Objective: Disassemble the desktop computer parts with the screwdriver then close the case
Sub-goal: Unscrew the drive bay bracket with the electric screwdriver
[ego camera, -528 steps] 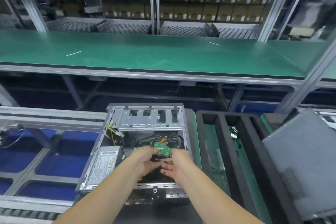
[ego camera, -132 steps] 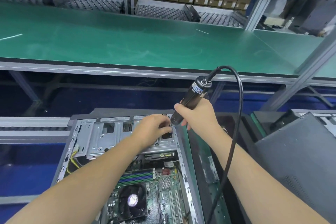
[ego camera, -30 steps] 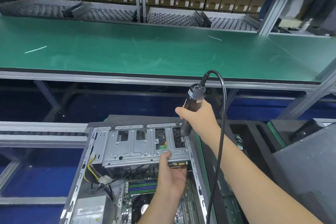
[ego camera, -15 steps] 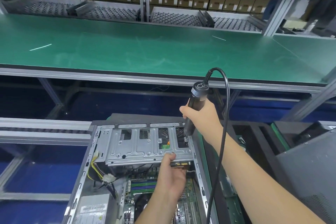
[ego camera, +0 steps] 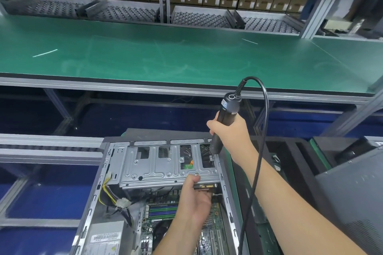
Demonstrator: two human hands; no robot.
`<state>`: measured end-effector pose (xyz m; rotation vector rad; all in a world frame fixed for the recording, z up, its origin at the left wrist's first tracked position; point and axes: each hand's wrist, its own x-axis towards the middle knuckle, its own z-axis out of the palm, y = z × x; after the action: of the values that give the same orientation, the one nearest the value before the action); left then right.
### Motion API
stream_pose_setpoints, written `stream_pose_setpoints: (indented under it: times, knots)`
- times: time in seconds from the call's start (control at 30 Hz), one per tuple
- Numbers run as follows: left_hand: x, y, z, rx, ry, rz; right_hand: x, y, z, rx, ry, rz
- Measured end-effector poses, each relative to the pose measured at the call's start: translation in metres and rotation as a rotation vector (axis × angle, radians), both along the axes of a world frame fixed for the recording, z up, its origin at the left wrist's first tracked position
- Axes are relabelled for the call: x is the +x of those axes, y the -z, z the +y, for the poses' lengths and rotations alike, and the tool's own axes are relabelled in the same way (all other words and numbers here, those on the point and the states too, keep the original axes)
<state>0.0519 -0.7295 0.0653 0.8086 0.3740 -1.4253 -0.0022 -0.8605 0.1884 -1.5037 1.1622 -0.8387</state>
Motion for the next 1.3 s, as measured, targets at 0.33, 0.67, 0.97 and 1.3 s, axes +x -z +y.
stream_pose_setpoints:
  times: [0.33, 0.67, 0.97, 1.3]
  knots:
    - [-0.004, -0.013, -0.001, 0.054, -0.022, -0.007, -0.002, -0.027, 0.010, -0.133, -0.153, -0.049]
    - [-0.018, -0.091, 0.038, 0.216, 0.153, -0.354, -0.065, -0.052, 0.034, -0.108, 0.014, -0.341]
    - [-0.056, -0.086, 0.031, 0.000, 0.604, -1.284, -0.152, -0.004, 0.063, -0.074, 0.110, -0.454]
    - [-0.113, -0.077, 0.015, 0.330, 0.989, -2.265, -0.243, 0.056, 0.053, 0.044, -0.013, -0.551]
